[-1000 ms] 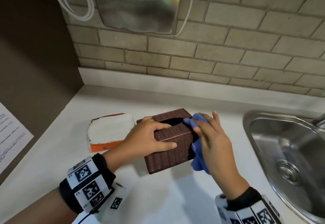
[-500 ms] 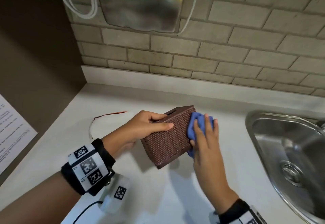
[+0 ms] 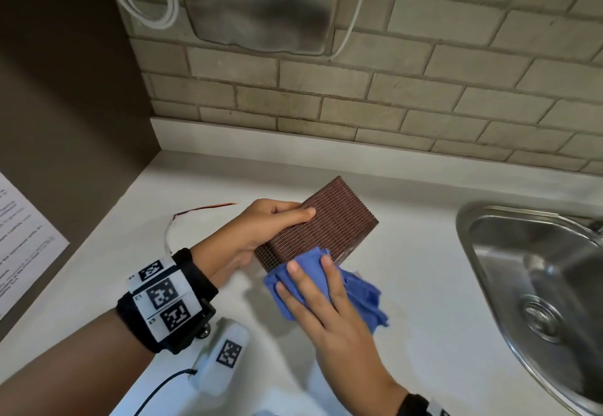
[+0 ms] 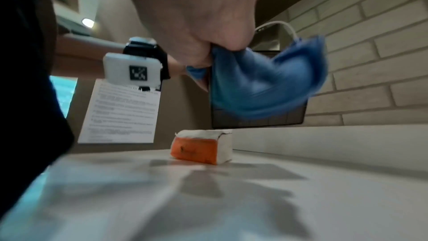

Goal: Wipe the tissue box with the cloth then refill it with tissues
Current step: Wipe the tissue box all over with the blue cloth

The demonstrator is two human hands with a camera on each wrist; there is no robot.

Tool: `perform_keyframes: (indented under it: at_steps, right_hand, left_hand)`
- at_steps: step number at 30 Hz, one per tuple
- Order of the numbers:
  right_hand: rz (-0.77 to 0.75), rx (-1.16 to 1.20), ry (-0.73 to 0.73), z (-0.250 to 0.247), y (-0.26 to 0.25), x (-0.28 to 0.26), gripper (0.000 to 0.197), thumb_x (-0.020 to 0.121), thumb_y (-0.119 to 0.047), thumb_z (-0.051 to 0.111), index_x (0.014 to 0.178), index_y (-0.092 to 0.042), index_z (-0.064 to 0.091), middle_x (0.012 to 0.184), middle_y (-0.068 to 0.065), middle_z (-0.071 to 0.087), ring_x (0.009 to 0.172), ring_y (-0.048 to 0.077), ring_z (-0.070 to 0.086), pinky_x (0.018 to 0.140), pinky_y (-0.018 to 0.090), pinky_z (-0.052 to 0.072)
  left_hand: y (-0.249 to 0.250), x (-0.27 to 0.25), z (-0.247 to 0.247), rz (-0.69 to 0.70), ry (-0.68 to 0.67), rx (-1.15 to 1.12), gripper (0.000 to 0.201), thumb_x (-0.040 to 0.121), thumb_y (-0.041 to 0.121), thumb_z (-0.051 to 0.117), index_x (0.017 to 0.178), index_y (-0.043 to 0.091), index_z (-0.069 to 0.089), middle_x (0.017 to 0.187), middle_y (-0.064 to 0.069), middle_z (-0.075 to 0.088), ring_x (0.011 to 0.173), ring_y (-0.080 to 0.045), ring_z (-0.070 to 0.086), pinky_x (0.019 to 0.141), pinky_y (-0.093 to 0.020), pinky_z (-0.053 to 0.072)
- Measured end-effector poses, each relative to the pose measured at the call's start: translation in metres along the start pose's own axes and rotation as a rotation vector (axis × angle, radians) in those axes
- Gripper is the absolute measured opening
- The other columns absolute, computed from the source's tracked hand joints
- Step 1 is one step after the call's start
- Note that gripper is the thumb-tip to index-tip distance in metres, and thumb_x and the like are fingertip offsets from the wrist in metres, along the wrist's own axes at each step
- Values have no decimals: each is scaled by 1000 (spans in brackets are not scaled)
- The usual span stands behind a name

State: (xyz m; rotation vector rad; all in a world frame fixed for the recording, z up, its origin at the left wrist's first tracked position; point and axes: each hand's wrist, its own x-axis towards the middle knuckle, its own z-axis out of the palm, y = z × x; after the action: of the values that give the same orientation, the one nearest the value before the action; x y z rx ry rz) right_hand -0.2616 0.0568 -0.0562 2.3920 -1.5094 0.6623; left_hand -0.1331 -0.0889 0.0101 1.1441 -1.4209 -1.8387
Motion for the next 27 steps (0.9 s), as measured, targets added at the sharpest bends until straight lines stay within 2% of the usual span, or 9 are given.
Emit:
perform_keyframes:
  at_steps: [4, 7, 9, 12, 15, 17, 19, 23, 27]
  right_hand:
    - [-34, -57, -9, -9, 6, 7, 50, 100, 4, 18, 142, -13, 37, 154, 1, 23, 145, 32, 11, 106, 38, 41]
    - [-53, -98, 7, -11, 14, 9, 59, 95, 10, 10, 143, -14, 36, 152, 4, 27, 144, 33, 15, 105, 41, 42]
    - [-37, -5, 36, -13, 20, 7, 71, 86, 15, 19, 144, -22, 33, 154, -2, 26, 146, 30, 14, 106, 38, 41]
    - [124, 184, 130, -12, 30, 5, 69, 82, 12, 41, 142, -23, 41, 154, -8, 28, 146, 27, 15, 114, 27, 27]
    - [315, 215, 206, -16, 41, 8, 62, 83, 10, 47, 137, -19, 48, 154, -12, 29, 146, 26, 16, 116, 17, 15]
    - [273, 190, 154, -15, 31, 7, 77, 73, 21, 36, 139, -18, 45, 153, -8, 30, 146, 28, 13, 115, 16, 12]
    - [103, 146, 56, -12, 14, 3, 77, 73, 14, 28, 141, -19, 41, 156, -7, 22, 146, 30, 10, 116, 19, 8]
    - [-4, 148, 40, -9, 19, -2, 56, 91, 0, 53, 140, -25, 44, 154, -5, 27, 146, 29, 15, 110, 32, 35]
    - [62, 176, 93, -8, 21, 3, 71, 84, 11, 34, 141, -30, 39, 153, -7, 29, 146, 28, 14, 104, 36, 43]
  left_hand:
    - [4, -2, -1, -40, 4, 12, 23, 85, 26, 68, 98, 8, 74, 100, -20, 74, 93, -30, 70, 89, -37, 52]
    - [8, -5, -3, -48, -1, -25, 19, 86, 24, 67, 92, 8, 75, 92, -16, 75, 75, -22, 71, 69, -25, 56]
    - [11, -7, -3, -38, -3, -39, 19, 87, 22, 65, 95, 7, 75, 86, -12, 76, 67, -16, 71, 59, -19, 54]
    - [10, -9, -2, -37, -23, -67, 21, 87, 19, 65, 99, 4, 73, 86, -13, 75, 66, -15, 71, 61, -21, 57]
    - [7, -9, 0, -61, -39, -64, 24, 86, 19, 67, 105, 4, 72, 93, -16, 75, 70, -18, 71, 67, -25, 59]
    - [4, -8, 1, -59, -31, -66, 25, 85, 21, 67, 104, 4, 72, 97, -19, 73, 71, -19, 70, 69, -26, 57]
    - [4, -7, 2, -40, -35, -44, 24, 86, 23, 67, 103, 7, 73, 101, -19, 73, 75, -20, 69, 71, -24, 55]
    - [4, -11, 1, 0, -45, -19, 24, 87, 22, 65, 107, 12, 72, 101, -12, 75, 86, -18, 70, 74, -23, 54]
    - [13, -14, 1, 85, -55, -54, 24, 89, 14, 62, 111, 10, 70, 98, -9, 75, 80, -12, 71, 65, -17, 54]
